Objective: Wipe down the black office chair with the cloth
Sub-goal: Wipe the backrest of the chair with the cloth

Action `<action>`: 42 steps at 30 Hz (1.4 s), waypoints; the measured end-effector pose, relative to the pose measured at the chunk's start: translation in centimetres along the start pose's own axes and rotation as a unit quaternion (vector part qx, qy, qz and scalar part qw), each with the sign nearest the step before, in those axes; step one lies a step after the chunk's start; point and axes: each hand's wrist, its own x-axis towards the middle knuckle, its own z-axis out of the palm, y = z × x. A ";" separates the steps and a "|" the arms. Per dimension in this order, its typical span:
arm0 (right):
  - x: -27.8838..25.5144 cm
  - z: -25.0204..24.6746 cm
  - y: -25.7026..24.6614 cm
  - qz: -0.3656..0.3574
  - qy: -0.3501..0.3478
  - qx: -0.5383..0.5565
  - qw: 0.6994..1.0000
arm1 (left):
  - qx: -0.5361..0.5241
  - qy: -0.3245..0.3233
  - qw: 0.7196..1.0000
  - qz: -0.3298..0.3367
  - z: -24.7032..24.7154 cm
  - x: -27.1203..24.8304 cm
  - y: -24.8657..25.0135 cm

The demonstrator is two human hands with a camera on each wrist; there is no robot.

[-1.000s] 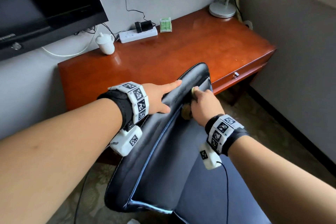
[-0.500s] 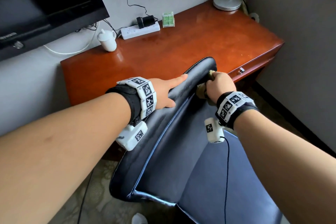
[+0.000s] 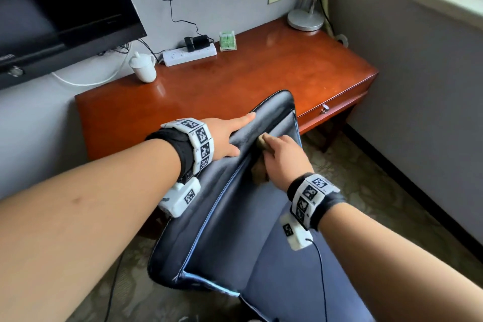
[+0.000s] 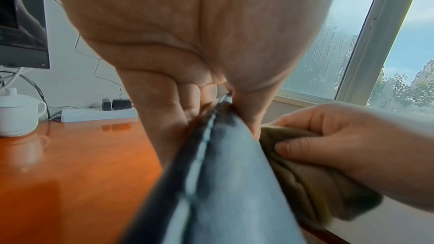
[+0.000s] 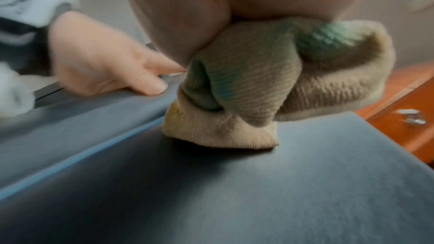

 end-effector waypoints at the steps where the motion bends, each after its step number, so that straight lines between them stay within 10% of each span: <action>1: 0.3 -0.8 0.6 0.023 0.033 0.017 0.999 | -0.003 0.005 1.000 -0.002 0.1 -0.1 0.2; 6: 2.2 -2.5 0.8 0.105 0.053 0.083 0.990 | -0.010 -0.002 1.000 -0.009 0.4 -1.3 0.2; 21: -5.7 3.2 -4.7 -0.048 -0.098 -0.090 0.990 | 0.015 -0.015 1.000 -0.015 1.5 -6.6 -0.8; 28: -4.8 -1.7 -2.0 0.086 0.043 0.003 0.995 | -0.036 0.003 0.999 0.015 2.6 -10.9 -0.9; 42: -6.1 4.5 -6.0 -0.006 -0.048 -0.080 0.996 | -0.045 0.012 0.999 -0.007 5.1 -11.5 -3.2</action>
